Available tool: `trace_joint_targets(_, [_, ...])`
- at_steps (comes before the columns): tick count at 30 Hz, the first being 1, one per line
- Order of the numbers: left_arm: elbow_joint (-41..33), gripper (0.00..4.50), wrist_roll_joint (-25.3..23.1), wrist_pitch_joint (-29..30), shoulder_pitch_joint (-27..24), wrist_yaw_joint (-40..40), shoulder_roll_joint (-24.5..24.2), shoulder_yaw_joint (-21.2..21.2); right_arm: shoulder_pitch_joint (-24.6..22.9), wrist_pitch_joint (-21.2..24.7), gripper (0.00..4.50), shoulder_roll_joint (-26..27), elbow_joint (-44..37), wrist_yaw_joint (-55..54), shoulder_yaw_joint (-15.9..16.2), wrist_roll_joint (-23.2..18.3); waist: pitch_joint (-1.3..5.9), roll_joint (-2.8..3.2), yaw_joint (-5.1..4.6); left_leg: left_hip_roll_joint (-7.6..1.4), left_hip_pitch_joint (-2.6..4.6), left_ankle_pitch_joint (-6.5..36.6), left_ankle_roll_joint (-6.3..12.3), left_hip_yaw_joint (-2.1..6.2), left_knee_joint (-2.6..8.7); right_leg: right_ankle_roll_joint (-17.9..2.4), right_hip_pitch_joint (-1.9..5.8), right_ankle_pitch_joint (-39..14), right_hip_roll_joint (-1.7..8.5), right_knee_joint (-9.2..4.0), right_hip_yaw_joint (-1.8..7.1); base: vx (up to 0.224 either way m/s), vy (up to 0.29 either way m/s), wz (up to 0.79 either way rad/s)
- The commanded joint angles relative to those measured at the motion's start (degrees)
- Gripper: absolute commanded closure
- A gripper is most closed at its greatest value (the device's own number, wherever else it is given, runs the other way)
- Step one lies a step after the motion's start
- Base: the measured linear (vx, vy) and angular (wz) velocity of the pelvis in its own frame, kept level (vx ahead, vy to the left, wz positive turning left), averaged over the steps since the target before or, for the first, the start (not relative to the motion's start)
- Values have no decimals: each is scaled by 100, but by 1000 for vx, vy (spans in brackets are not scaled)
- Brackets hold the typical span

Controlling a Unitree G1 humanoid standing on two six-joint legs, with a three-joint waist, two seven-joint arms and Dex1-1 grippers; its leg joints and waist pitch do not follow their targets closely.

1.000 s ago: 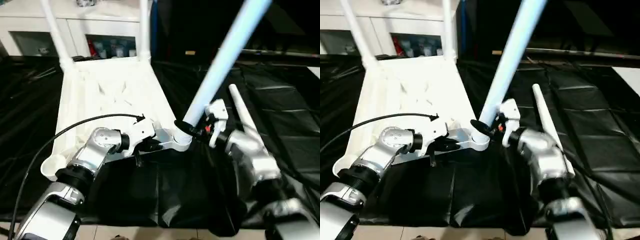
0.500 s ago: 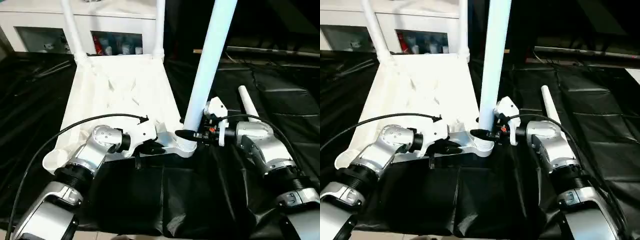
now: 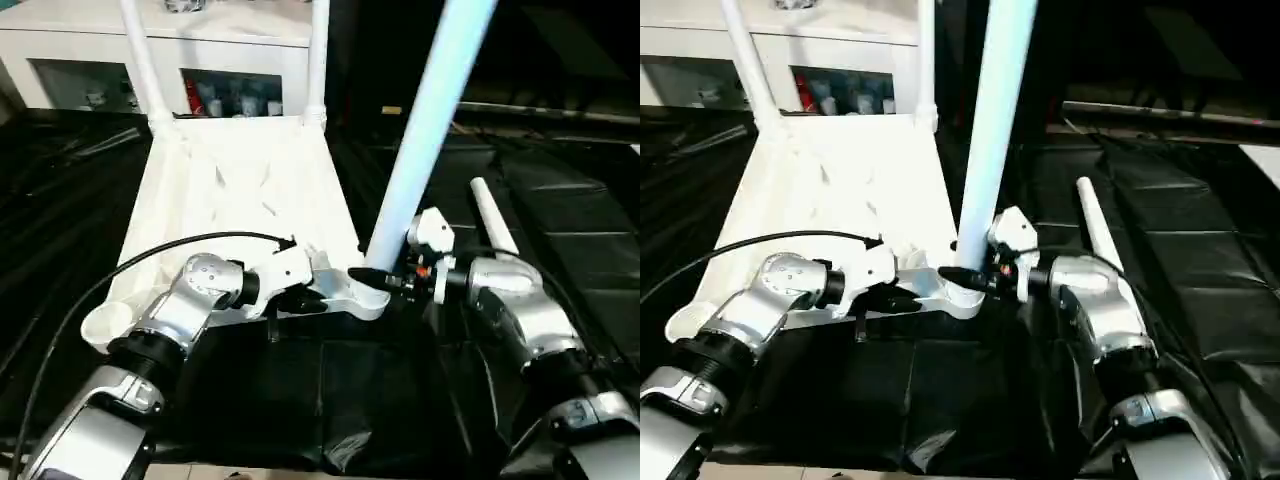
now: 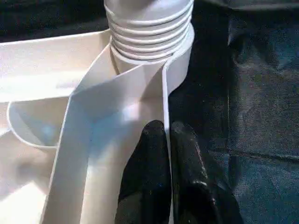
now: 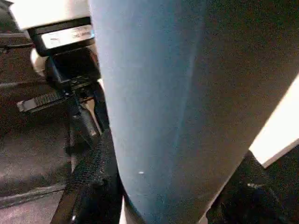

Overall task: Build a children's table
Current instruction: Insert table leg to table base, then rotate leg to tighten

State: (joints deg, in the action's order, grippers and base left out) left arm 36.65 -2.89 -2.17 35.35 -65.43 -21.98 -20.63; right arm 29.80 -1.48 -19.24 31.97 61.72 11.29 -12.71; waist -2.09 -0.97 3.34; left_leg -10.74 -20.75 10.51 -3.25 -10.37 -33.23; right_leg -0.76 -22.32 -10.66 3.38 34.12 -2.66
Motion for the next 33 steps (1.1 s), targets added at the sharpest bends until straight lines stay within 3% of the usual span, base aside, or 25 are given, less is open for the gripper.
trace_joint_targets(1, [-192, 450, 43, -137, 46, -78, -69, 95, -361, 254, 262, -24, 761, -67, 442, 581, 275, 14, 7, -282, 74, 1534, 75, 91, 420, -1332, 220, -1179, 470, -389, 242, 0, 0, 0])
trace_joint_targets(4, [-71, 450, 37, -29, 106, 11, -76, 164, -234, 348, 262, 172, 1143, -583, 215, 571, 230, 12, -25, -272, 79, 1761, 24, 101, 449, -1267, 193, -1678, 486, -433, 244, 0, 0, 0])
trace_joint_targets(5, [-67, 450, 39, -27, 108, 11, -77, 168, -228, 357, 262, 181, 1163, -601, 203, 567, 206, 19, -41, -268, 115, 2042, -49, 117, 456, -1151, 170, -2205, 496, -483, 241, 0, 0, 0])
trace_joint_targets(7, [-62, 450, 50, -20, 106, -10, -96, 180, -191, 357, 262, 206, 1287, -697, 176, 583, 200, 10, -65, -276, 140, 2307, -137, 158, 471, -968, 145, -2746, 509, -530, 242, 0, 0, 0])
trace_joint_targets(10, [-67, 450, 78, -28, 86, -66, -133, 178, -138, 305, 262, 192, 1382, -663, 232, 652, 205, 9, -80, -281, 150, 2372, -145, 166, 476, -917, 119, -2767, 504, -546, 249, 0, 0, 0])
trace_joint_targets(16, [-45, 450, 105, 5, 117, -122, -167, 185, 37, 352, 262, 206, 1591, -699, 281, 739, 213, 17, -114, -282, 127, 2290, -125, 156, 480, -1079, 128, -2359, 489, -499, 257, 0, 0, 0])
trace_joint_targets(20, [43, 450, 44, 351, 241, 296, -77, 304, 266, 440, 262, 326, 1806, -1496, 199, 907, 184, 26, -155, -268, 121, 2419, -196, 169, 488, -1016, 105, -2713, 493, -516, 247, 0, 0, 0])
trace_joint_targets(21, [59, 450, 34, 418, 262, 380, -52, 325, 298, 437, 262, 348, 1850, -1648, 185, 931, 190, 19, -161, -255, 125, 2474, -225, 187, 485, -919, 114, -2955, 505, -543, 231, 0, 0, 0])
trace_joint_targets(27, [317, 450, -76, 1332, 453, 1735, 417, 628, 524, 486, 262, 732, 2264, -3427, -210, 901, 194, -10, -189, -228, 128, 2572, -267, 213, 472, -658, 64, -3386, 502, -604, 205, 0, 0, 0])
trace_joint_targets(30, [376, 450, -122, 1670, 488, 2325, 653, 746, 593, 504, 262, 923, 2455, -3967, -360, 841, 192, -30, -175, -227, 129, 2532, -219, 201, 472, -644, 39, -3328, 497, -624, 206, 0, 0, 0])
trace_joint_targets(31, [360, 450, -84, 2000, 502, 2832, 959, 882, 701, 552, 262, 1120, 2667, -4451, -565, 693, 180, -23, -186, -230, 128, 2539, -211, 190, 472, -703, 24, -3222, 489, -618, 212, 0, 0, 0])
trace_joint_targets(33, [293, 450, -66, 2229, 510, 3242, 1253, 944, 830, 545, 262, 1270, 2888, -4909, -676, 628, 189, -21, -161, -225, 166, 2603, -195, 180, 463, -734, 1, -3114, 481, -626, 206, 0, 0, 0])
